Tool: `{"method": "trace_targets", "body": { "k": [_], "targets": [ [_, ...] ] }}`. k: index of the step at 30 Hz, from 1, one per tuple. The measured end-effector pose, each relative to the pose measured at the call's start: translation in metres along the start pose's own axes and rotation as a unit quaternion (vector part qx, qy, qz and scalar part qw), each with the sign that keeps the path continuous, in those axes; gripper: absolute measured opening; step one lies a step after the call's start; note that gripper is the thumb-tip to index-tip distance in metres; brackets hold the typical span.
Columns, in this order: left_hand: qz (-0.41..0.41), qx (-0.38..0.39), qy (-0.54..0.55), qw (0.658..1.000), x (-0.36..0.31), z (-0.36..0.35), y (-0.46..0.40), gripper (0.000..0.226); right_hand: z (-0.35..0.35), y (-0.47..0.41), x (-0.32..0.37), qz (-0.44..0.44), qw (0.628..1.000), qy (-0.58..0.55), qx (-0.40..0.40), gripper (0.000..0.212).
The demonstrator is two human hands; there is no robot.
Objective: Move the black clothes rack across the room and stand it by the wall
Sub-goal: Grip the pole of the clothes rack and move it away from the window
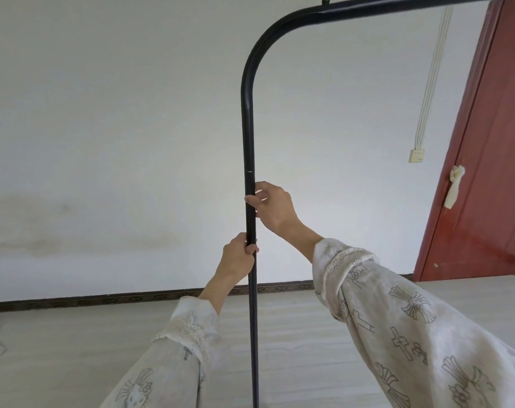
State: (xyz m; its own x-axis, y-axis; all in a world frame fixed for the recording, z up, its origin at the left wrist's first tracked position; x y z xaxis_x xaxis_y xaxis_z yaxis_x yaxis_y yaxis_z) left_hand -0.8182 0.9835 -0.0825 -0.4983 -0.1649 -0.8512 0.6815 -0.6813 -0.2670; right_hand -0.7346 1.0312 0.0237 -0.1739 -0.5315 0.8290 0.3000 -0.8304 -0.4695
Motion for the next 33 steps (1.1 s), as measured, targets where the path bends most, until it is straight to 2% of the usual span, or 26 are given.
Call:
{"method": "trace_targets", "body": {
  "k": [11,17,20,24,29,33],
  "targets": [
    [-0.020,0.029,0.001,0.999,0.018,-0.048,-0.139,0.024,-0.048,-0.114,-0.048,-0.036,0.998,0.023,-0.037,0.023],
    [-0.036,0.025,-0.019,0.999,0.023,-0.063,-0.185,0.024,-0.064,-0.155,-0.064,-0.073,0.996,0.028,-0.047,0.025],
    [-0.042,-0.003,-0.023,0.999,0.021,-0.063,-0.207,0.026,-0.069,-0.167,-0.077,-0.107,0.993,0.019,-0.051,0.031],
    [-0.016,-0.021,0.000,1.000,0.023,-0.066,-0.221,0.027,-0.075,-0.162,-0.088,-0.123,0.992,0.015,-0.015,0.032],
    [0.012,-0.068,0.038,0.997,0.022,-0.069,-0.204,0.032,-0.042,-0.150,-0.107,-0.143,0.989,0.013,-0.041,0.035],
    [-0.028,-0.136,0.074,0.988,0.010,-0.055,-0.170,0.014,-0.003,-0.123,-0.117,-0.141,0.988,0.042,-0.046,0.035]
  ]
}}
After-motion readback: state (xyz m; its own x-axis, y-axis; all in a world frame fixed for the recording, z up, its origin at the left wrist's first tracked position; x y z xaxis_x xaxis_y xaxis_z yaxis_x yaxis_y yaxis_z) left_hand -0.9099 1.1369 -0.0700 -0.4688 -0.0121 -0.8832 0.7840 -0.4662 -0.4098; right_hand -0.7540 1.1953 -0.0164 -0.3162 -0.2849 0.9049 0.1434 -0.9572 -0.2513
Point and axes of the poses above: each hand's wrist, its own y-axis away from the middle knuckle, its own z-axis out of the back of the hand, x = y × z, the point moved 8 cm from there along -y, towards the middle knuckle, and after that the axes turned 13 degrees about -x, right-handed, at the moved point
